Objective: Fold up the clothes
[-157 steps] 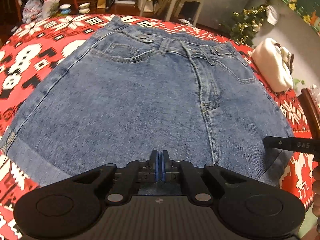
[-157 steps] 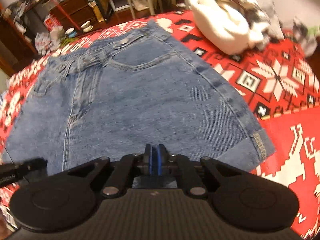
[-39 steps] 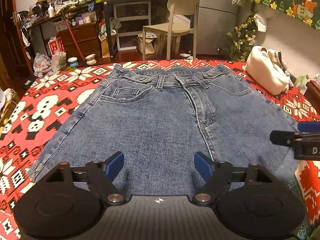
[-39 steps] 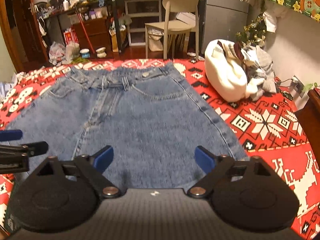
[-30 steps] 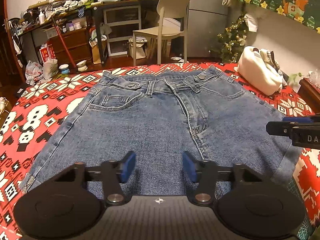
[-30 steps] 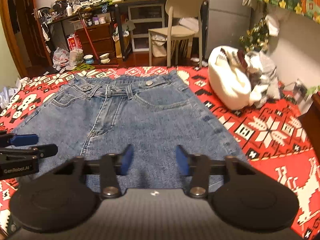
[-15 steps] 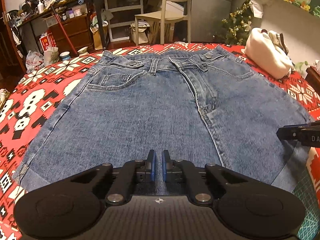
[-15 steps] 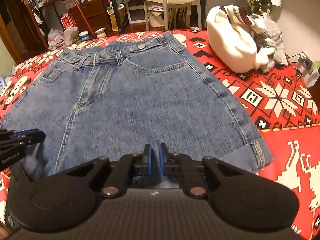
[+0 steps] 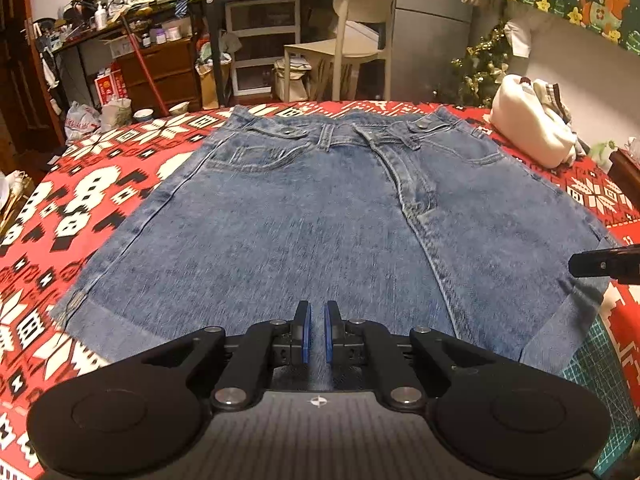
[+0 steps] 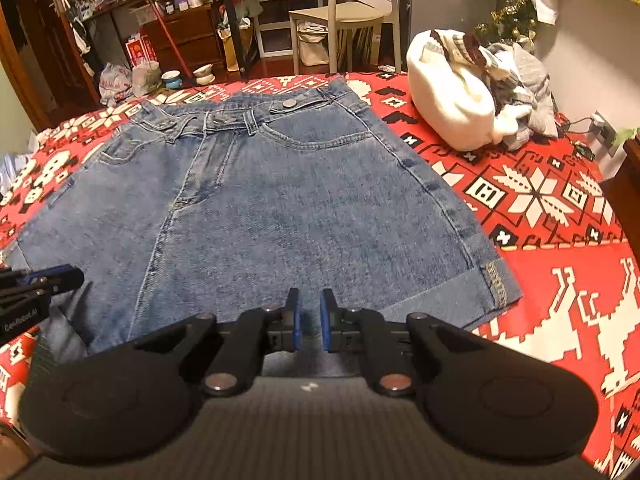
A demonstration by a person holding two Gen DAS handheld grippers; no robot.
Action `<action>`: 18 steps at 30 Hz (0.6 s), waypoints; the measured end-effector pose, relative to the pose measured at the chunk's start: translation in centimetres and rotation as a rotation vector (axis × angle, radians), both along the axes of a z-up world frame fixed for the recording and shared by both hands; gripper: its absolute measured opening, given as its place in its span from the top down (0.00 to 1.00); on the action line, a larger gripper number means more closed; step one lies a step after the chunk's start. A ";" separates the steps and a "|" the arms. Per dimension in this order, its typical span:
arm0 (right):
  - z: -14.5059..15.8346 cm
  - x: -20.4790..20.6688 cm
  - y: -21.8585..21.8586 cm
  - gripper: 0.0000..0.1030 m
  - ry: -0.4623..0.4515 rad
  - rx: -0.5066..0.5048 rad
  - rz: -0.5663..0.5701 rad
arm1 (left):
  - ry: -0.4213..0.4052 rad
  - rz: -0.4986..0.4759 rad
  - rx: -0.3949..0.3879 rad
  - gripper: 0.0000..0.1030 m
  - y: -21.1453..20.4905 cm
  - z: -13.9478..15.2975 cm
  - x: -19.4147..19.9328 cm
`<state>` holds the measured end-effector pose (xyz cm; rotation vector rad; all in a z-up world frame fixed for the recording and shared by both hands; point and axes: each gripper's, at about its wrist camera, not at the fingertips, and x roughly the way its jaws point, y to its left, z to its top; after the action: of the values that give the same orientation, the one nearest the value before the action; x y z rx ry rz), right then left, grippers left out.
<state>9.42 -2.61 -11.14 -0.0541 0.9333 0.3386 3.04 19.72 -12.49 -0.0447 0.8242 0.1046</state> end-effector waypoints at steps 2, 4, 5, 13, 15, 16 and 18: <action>0.1 -0.2 0.0 0.90 -0.002 0.004 0.001 | -0.003 0.003 0.008 0.93 -0.1 0.0 -0.3; 0.2 -0.3 0.0 0.90 -0.009 0.007 0.003 | -0.007 0.002 0.013 0.93 -0.2 0.0 -0.5; 0.2 -0.3 0.0 0.90 -0.012 0.009 0.002 | -0.009 0.001 0.010 0.93 -0.3 0.0 -0.6; 0.4 -0.5 0.0 0.90 -0.005 0.019 -0.015 | -0.016 -0.003 0.020 0.93 -0.5 0.0 -0.8; 0.6 -0.8 0.0 0.90 -0.017 0.017 -0.015 | -0.015 -0.003 0.027 0.93 -0.6 -0.1 -0.8; 0.6 -0.9 0.0 0.90 -0.023 0.011 -0.013 | -0.015 -0.005 0.030 0.93 -0.7 -0.1 -0.8; 0.7 -1.0 0.0 0.90 -0.031 -0.001 -0.012 | -0.017 -0.009 0.032 0.93 -0.8 0.1 -0.9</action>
<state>8.41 -2.61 -10.39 -0.0547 0.9031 0.3257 2.16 18.96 -12.43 -0.0115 0.8055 0.1088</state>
